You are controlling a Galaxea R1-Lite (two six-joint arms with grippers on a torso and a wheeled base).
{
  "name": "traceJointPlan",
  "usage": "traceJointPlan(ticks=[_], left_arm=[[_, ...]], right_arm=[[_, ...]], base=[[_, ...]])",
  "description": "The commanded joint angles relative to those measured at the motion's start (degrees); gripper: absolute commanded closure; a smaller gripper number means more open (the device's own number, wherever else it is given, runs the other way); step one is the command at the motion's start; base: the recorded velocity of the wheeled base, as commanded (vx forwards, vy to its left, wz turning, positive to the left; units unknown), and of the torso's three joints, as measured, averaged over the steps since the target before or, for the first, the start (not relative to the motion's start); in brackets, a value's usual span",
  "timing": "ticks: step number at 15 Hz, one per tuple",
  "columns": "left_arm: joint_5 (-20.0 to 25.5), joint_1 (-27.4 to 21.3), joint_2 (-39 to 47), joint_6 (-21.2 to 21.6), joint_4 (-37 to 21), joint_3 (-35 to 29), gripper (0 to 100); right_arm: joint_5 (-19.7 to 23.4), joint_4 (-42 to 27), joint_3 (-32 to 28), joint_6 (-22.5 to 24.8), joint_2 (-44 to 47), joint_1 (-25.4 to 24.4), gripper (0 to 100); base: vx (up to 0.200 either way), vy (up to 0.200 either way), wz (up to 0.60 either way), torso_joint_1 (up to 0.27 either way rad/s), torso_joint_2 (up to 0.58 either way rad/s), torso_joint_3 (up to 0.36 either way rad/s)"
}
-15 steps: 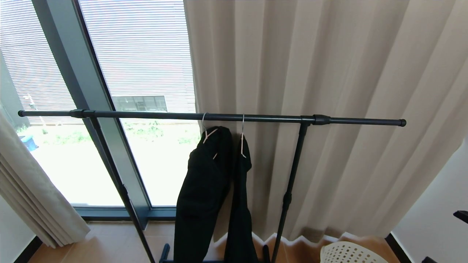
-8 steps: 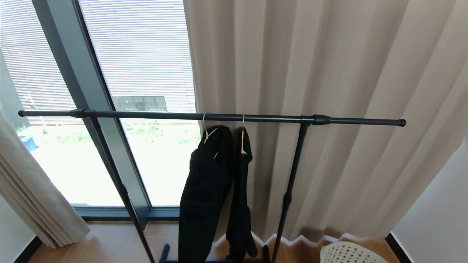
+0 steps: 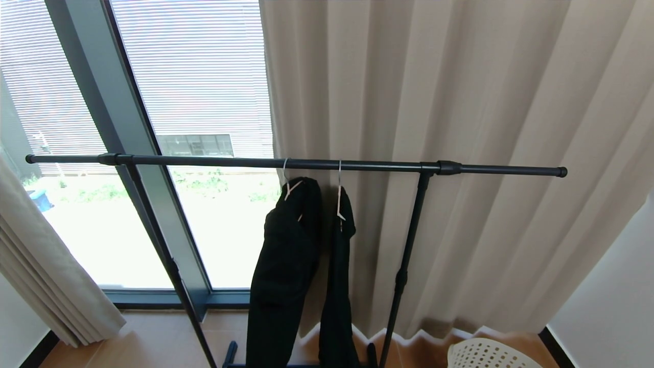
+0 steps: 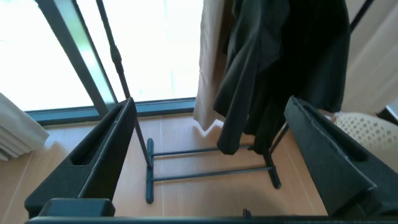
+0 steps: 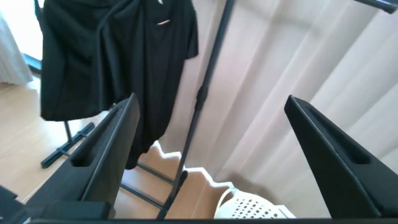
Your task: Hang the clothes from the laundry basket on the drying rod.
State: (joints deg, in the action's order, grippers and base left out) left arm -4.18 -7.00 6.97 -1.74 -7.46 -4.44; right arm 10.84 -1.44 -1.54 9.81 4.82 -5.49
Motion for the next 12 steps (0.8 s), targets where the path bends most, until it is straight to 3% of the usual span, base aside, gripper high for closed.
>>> traceJointPlan(ticks=[1,3,4,7,10,12], left_arm=[[0.14,5.15,0.15,1.83,3.42,2.50,0],[0.84,8.05,-1.96,2.53,6.23,3.82,0],[1.63,7.52,-5.92,2.36,6.32,3.91,0],[2.86,6.82,-6.97,0.95,6.58,3.91,0],[3.92,6.82,-6.97,1.13,6.58,3.91,0],[3.92,6.91,-6.97,1.04,6.58,3.91,0]], right_arm=[[-0.03,-0.41,0.04,0.29,-1.74,5.49,0],[-2.40,-0.06,0.13,0.38,-2.53,6.72,0],[-3.72,0.12,0.22,0.38,-4.55,6.36,0],[-3.81,0.56,0.31,-0.41,-4.82,5.93,0],[-10.66,6.45,1.54,-4.01,-4.82,5.93,0],[-6.62,4.78,1.54,-5.77,-4.82,5.84,0]], base=[[0.000,0.000,0.00,0.000,0.00,0.000],[0.000,0.000,0.00,0.000,0.00,0.000],[0.000,0.000,0.00,0.000,0.00,0.000],[0.000,0.000,0.00,0.000,0.00,0.000],[0.000,0.000,0.00,0.000,0.00,0.000],[0.000,0.000,0.00,0.000,0.00,0.000]])
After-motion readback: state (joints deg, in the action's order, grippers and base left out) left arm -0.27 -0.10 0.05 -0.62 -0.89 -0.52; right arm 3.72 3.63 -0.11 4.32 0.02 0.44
